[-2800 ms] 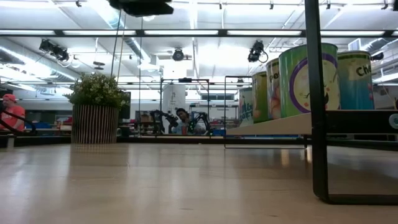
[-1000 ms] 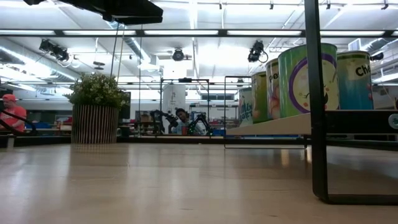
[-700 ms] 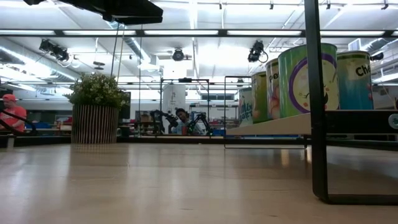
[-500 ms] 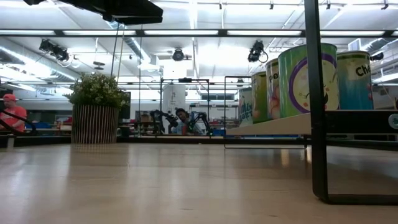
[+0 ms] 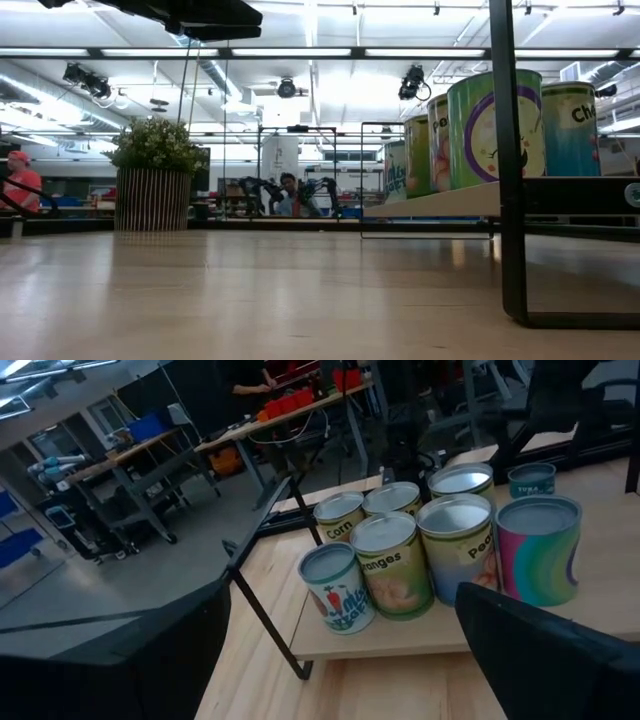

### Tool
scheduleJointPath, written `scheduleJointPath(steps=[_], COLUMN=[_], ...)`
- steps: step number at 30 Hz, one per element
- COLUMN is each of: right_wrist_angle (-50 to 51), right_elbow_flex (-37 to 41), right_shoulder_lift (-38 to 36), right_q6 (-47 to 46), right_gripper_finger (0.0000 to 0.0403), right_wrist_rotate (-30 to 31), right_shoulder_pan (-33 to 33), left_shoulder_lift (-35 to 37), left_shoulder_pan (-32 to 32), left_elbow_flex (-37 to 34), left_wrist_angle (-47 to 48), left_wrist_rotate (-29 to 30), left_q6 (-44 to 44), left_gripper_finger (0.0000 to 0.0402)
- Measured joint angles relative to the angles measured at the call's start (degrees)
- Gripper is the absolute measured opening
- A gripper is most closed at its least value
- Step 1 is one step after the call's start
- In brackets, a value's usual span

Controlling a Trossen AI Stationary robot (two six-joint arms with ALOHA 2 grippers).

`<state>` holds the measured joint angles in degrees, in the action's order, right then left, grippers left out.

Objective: Pick and place cans onto a shelf
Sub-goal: Put the canned tuna can on the shelf

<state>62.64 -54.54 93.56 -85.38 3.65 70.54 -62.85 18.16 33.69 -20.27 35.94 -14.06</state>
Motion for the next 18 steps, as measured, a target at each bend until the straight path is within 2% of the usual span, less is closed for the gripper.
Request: scheduleJointPath(steps=[9,18], right_wrist_angle=[-3.36,-12.23], right_elbow_flex=[3.01,7.45], right_shoulder_lift=[0.01,0.02], right_q6=[-0.17,-0.46], right_gripper_finger=[0.04,0.0396], right_wrist_rotate=[-0.67,-2.79], right_shoulder_pan=[-0.48,-0.62], left_shoulder_lift=[0.0,0.0], left_shoulder_pan=[0.0,-0.01], left_elbow_flex=[0.0,0.0], left_wrist_angle=[-0.02,-0.02], left_wrist_rotate=[0.01,0.01], left_q6=[-0.05,-0.11], left_gripper_finger=[0.0393,0.0393])
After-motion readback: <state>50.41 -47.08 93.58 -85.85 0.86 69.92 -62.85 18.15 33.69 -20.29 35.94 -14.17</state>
